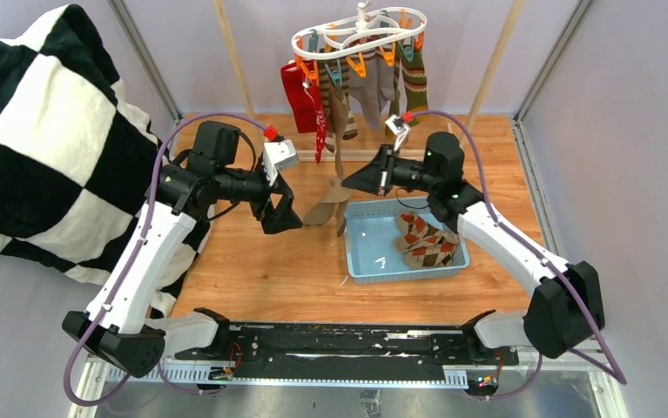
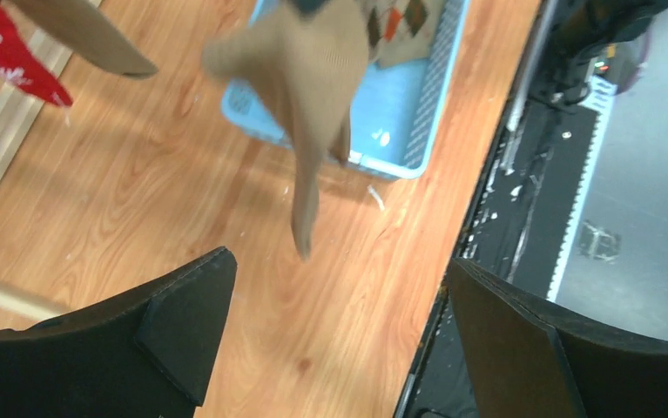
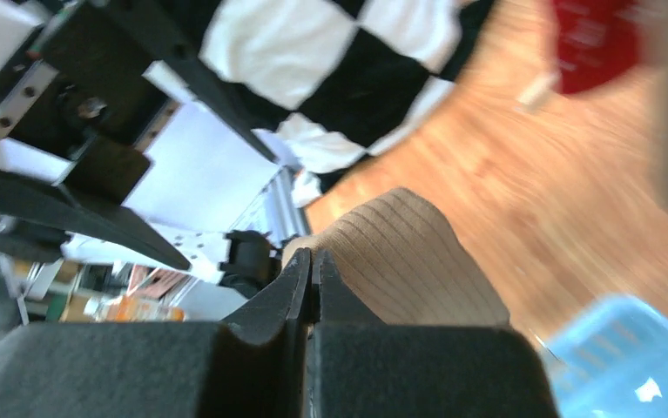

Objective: Remove the socks clipped to the hanger
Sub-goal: Place the sock in the bin.

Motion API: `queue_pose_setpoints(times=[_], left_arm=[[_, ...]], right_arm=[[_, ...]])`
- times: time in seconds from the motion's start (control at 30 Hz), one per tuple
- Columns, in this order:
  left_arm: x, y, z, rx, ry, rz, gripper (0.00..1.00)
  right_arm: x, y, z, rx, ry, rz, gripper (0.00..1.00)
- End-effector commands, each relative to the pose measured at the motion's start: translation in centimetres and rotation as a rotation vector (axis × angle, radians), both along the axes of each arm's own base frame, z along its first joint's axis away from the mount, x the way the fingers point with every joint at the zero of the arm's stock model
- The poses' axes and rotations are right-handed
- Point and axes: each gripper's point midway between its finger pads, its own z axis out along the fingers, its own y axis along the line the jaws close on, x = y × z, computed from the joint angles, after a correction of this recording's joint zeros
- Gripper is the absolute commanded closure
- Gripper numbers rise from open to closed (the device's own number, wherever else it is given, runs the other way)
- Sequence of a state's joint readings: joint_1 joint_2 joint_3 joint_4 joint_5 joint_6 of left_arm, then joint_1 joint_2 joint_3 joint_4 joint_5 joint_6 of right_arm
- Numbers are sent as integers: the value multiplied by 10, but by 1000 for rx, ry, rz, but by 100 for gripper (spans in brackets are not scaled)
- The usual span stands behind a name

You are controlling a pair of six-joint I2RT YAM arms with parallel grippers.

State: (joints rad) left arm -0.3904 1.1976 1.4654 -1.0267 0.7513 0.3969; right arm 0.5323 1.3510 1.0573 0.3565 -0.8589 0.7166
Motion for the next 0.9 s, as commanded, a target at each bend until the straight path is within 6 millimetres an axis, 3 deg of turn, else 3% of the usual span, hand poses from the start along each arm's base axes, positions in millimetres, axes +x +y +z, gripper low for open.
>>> queue_pose_setpoints(times=[0.0,0.17,0.27,0.33,0.43,0.63,0.77,0.87], left_arm=[[15,20,-22,123,-19,117,0],[14,24,-30,137,11,153,0],[13,24,-26,131,2,154,0],[13,24,-23,124,0,157,0],[12,22,-22,113,13,159,0],[20,26,-25,91,76,209,0],[34,41,-18,43,96,263,0],[46,54,-6,-4,95,312,0]], right_arm=[[28,-52,-59,-149,185,-240,100],[35,-120,-142,-357,398,-492,100],[30,-158,-178,-521,434,-646,100],[30,-181,-190,-595,434,-758,100],[36,-213,-190,-676,386,-931,90],[52,-256,-151,-732,233,-1161,77],[54,-260,-145,-782,220,-1158,68],[48,-248,-151,-777,249,-1090,62]])
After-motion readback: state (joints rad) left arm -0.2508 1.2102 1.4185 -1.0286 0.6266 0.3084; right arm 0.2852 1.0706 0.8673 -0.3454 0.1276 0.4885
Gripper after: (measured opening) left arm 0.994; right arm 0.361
